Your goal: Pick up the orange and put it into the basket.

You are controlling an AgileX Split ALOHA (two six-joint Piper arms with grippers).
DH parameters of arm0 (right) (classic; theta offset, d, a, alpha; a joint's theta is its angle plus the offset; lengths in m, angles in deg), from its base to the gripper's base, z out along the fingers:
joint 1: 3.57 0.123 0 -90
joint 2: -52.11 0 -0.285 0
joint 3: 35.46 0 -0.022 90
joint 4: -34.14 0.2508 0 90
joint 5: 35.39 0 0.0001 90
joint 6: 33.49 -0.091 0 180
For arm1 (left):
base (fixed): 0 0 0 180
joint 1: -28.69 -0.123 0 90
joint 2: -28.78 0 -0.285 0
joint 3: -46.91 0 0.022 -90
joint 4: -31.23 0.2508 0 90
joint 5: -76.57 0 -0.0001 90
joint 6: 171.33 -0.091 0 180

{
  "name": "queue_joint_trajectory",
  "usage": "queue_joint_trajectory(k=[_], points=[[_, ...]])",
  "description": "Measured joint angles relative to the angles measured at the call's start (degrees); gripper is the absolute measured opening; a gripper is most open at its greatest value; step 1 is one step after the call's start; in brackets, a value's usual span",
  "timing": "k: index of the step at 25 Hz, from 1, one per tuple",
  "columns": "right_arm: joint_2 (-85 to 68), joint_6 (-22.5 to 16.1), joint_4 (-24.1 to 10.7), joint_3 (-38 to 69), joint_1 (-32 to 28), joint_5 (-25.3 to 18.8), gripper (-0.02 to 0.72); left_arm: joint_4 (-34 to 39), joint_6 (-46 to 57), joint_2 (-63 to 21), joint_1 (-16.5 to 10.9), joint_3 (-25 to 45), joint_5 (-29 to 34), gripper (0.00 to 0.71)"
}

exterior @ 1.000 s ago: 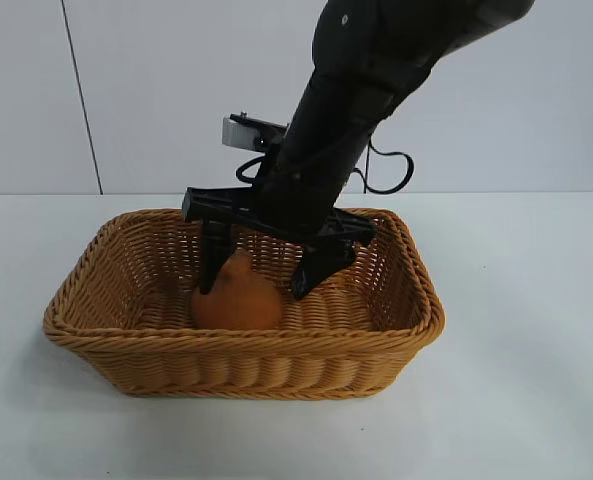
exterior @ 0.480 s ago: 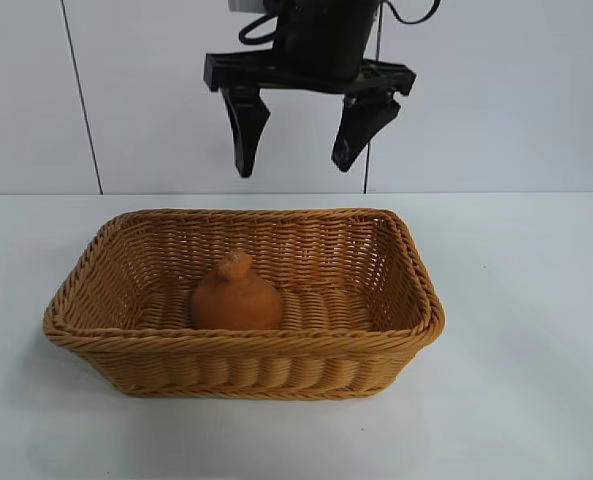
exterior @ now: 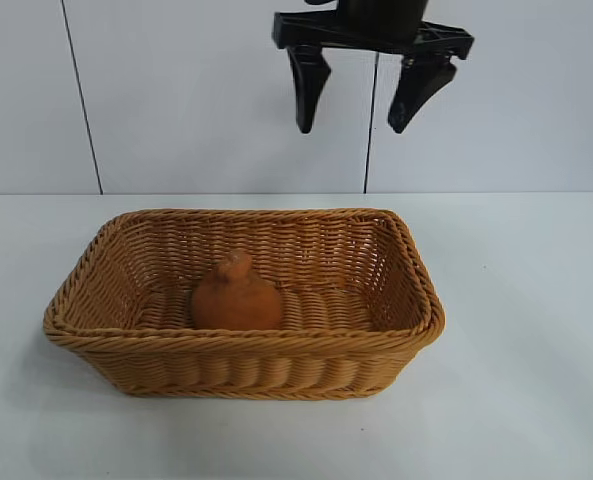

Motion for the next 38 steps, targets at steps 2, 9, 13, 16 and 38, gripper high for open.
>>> queue_joint_trajectory(k=[2, 9, 13, 16, 38], points=[[0.0, 0.4, 0.0, 0.0, -3.5, 0.0, 0.631, 0.0, 0.0, 0.0, 0.0, 0.0, 0.0, 0.557], [0.0, 1.2, -0.5, 0.0, -16.0, 0.0, 0.631, 0.0, 0.0, 0.0, 0.0, 0.0, 0.0, 0.557], [0.0, 1.7, -0.7, 0.0, -20.9, 0.0, 0.631, 0.0, 0.0, 0.0, 0.0, 0.0, 0.0, 0.557], [-0.3, 1.9, -0.8, 0.5, -23.0, 0.0, 0.631, 0.0, 0.0, 0.0, 0.0, 0.0, 0.0, 0.557], [-48.2, 4.9, 0.0, 59.6, -24.2, -0.5, 0.631, 0.0, 0.0, 0.0, 0.0, 0.0, 0.1, 0.557]])
